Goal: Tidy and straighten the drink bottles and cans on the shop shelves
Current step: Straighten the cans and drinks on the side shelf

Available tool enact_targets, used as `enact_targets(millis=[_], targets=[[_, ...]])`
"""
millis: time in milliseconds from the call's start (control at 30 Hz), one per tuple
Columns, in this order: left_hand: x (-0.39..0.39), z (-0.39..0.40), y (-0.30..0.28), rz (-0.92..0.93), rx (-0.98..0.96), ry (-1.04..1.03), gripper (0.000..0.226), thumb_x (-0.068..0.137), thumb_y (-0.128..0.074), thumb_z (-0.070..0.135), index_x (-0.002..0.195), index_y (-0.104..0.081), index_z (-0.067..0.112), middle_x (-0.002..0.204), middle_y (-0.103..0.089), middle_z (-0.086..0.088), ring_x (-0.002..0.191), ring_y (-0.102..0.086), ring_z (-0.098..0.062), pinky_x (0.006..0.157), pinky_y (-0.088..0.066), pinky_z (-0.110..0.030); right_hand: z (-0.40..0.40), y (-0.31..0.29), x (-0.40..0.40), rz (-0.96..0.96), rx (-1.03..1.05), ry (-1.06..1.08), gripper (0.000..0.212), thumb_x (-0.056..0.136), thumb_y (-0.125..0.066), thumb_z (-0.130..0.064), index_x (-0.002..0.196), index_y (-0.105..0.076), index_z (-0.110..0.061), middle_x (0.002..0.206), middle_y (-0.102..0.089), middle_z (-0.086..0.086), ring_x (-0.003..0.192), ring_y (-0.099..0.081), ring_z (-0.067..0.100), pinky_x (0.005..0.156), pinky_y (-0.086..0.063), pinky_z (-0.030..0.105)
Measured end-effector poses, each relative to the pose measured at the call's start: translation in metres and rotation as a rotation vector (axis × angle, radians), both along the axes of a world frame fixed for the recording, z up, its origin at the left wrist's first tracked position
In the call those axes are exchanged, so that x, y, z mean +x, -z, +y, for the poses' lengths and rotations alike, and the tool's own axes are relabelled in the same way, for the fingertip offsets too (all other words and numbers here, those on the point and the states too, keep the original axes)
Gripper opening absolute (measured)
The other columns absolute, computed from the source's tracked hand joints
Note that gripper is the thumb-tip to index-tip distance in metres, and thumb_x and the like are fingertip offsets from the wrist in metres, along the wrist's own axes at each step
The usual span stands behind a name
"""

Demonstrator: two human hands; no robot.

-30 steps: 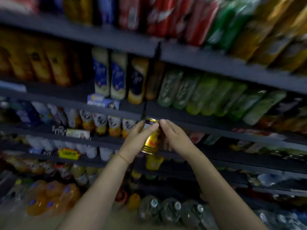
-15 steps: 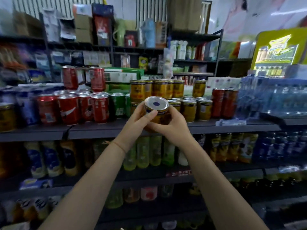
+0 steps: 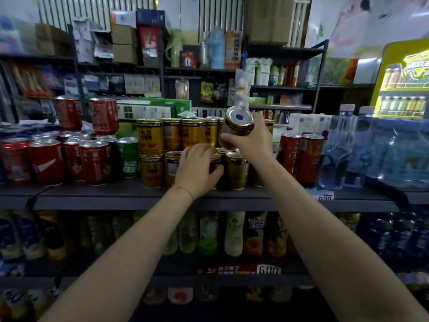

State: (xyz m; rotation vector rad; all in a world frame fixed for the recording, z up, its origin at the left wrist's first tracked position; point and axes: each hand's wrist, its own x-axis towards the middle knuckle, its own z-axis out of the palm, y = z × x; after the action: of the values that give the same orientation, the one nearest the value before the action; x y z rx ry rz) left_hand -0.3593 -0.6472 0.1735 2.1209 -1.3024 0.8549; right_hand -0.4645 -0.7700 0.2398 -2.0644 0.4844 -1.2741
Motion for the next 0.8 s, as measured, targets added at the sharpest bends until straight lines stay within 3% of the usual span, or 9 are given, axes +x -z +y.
enact_targets(millis=[167,333,500,600,700,800], targets=[[0.005,-0.012,0.015,0.036,-0.113,0.03,0.032,0.092,-0.053,0.039,0.11,-0.062,0.013,0.11,-0.063,-0.004,0.109,-0.053,-0.023,0.086,-0.046,-0.037,-0.024,-0.011,0.021,0.068,0.03,-0.006,0.075,0.069,-0.089,-0.039,0.126,-0.046,-0.017,0.119,-0.062,-0.001,0.109,-0.059,0.018,0.079,-0.044,0.026],[0.004,-0.017,0.02,-0.096,-0.187,-0.039,0.026,0.087,-0.052,0.037,0.098,-0.064,0.016,0.096,-0.066,0.002,0.097,-0.06,-0.02,0.099,-0.039,-0.04,-0.026,-0.008,0.042,0.165,0.053,-0.018,0.087,0.072,-0.087,-0.041,0.14,-0.04,-0.015,0.129,-0.057,0.001,0.12,-0.054,0.02,0.083,-0.045,0.026],[0.007,-0.018,0.022,-0.094,-0.217,-0.006,0.024,0.084,-0.056,0.033,0.096,-0.067,0.016,0.095,-0.069,0.001,0.097,-0.062,-0.02,0.103,-0.039,-0.044,-0.026,-0.007,0.049,0.285,0.017,0.025,0.09,0.078,-0.08,-0.048,0.146,-0.034,-0.01,0.138,-0.054,0.01,0.124,-0.053,0.027,0.086,-0.047,0.033],[0.007,-0.018,0.021,-0.089,-0.212,-0.005,0.027,0.084,-0.053,0.035,0.098,-0.067,0.017,0.097,-0.069,0.002,0.099,-0.061,-0.019,0.105,-0.037,-0.043,-0.024,-0.01,0.055,0.346,0.031,0.026,0.095,0.081,-0.077,-0.048,0.149,-0.025,-0.007,0.136,-0.055,0.013,0.112,-0.056,0.026,0.079,-0.048,0.033],[0.009,-0.016,0.019,-0.1,-0.178,-0.019,0.033,0.085,-0.048,0.039,0.101,-0.067,0.018,0.1,-0.069,0.002,0.102,-0.061,-0.018,0.107,-0.033,-0.043,-0.018,-0.008,0.06,0.374,0.033,0.059,0.087,0.084,-0.074,-0.049,0.142,-0.028,-0.004,0.122,-0.06,0.012,0.092,-0.056,0.021,0.071,-0.05,0.033],[0.007,-0.015,0.018,-0.101,-0.141,-0.048,0.035,0.086,-0.048,0.04,0.104,-0.066,0.018,0.103,-0.069,0.003,0.105,-0.061,-0.017,0.109,-0.031,-0.043,-0.015,-0.006,0.06,0.413,0.01,0.108,0.076,0.084,-0.072,-0.053,0.132,-0.036,-0.007,0.116,-0.063,0.012,0.098,-0.062,0.026,0.083,-0.056,0.042]])
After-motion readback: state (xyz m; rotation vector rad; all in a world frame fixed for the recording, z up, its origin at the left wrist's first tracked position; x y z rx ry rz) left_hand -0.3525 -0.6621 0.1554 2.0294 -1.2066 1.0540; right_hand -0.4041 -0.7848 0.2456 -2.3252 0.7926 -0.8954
